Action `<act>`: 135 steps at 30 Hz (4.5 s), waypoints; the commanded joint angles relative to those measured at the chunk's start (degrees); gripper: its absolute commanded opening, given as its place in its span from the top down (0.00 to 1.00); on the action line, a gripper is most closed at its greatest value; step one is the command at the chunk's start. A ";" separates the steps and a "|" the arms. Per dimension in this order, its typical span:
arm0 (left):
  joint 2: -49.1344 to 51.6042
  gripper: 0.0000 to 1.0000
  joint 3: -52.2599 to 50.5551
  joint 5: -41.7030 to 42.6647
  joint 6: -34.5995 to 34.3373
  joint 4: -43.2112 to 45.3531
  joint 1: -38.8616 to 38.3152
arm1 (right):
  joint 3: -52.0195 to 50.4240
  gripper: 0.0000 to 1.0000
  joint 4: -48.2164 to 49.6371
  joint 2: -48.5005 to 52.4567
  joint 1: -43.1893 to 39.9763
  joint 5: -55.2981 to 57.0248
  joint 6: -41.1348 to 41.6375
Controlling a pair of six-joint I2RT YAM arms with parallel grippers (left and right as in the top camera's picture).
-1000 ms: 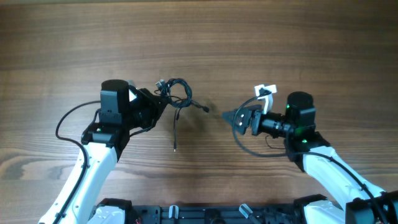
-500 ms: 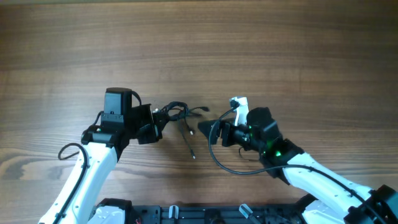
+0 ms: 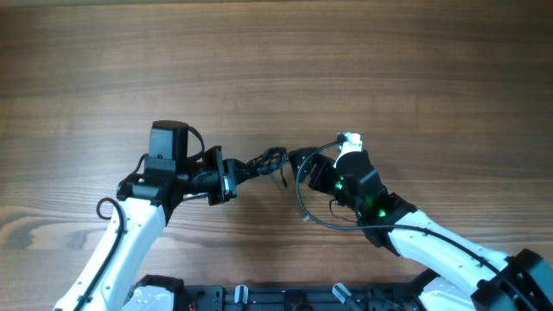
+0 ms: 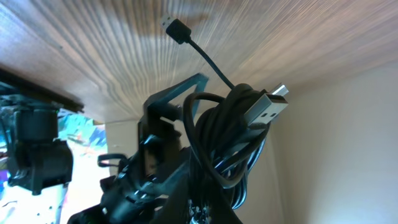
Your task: Untangle cables
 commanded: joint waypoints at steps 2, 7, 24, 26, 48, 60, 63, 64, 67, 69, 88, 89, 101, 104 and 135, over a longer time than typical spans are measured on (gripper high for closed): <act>-0.74 0.96 0.44 3.48 -0.55 0.22 -3.91 | 0.39 0.01 2.99 0.68 0.17 10.71 5.79; -0.76 0.96 0.44 6.23 1.84 9.68 -2.78 | 0.39 0.00 -9.22 0.66 -4.52 17.62 14.88; -0.79 0.96 0.44 2.93 53.70 28.83 1.62 | 0.42 0.00 1.57 -7.34 -19.61 -28.37 -17.64; -0.79 0.96 0.42 2.78 63.60 27.96 1.38 | 0.42 0.00 2.23 -8.61 -19.61 -35.19 -18.34; -0.72 0.96 0.42 13.14 102.95 14.47 -13.18 | 0.42 0.81 3.80 -8.52 -19.61 -44.83 -38.25; -0.57 0.10 0.42 -16.57 67.08 15.93 -14.25 | 0.42 0.96 -3.63 -8.52 -19.39 -19.39 11.65; 0.37 0.15 0.42 -21.92 62.55 18.75 -17.42 | 0.42 0.95 -3.78 -8.52 -19.39 -23.58 12.55; 1.05 0.14 0.42 -23.23 60.48 20.35 -18.47 | 0.42 0.96 -4.22 -8.52 -19.39 -24.24 12.52; 3.87 0.26 0.42 -23.28 59.65 28.20 -22.08 | 0.39 0.96 -6.12 -8.50 -19.39 -24.92 12.50; 5.81 0.47 0.44 -23.32 59.63 30.36 -23.47 | 0.42 0.96 -6.10 -8.52 -19.39 -26.03 12.55; 9.44 0.96 0.44 -27.74 57.72 32.87 -26.69 | 0.42 0.87 -6.08 -8.50 -19.39 -27.26 6.97; 9.44 0.96 0.44 -27.69 57.51 32.85 -25.70 | 0.42 0.73 -6.05 -8.52 -19.41 -27.26 2.49; 9.44 0.96 0.44 -15.58 31.54 25.51 -10.64 | 0.42 0.00 -1.73 -9.53 -19.30 -44.61 -39.54; 9.44 0.96 0.44 -13.42 25.07 26.62 -10.69 | 0.42 0.00 -1.73 -9.53 -15.78 -36.04 -39.58; 0.76 0.96 0.44 -4.37 28.26 38.80 -4.17 | 0.42 0.96 -8.72 -17.92 -2.23 -16.13 -35.89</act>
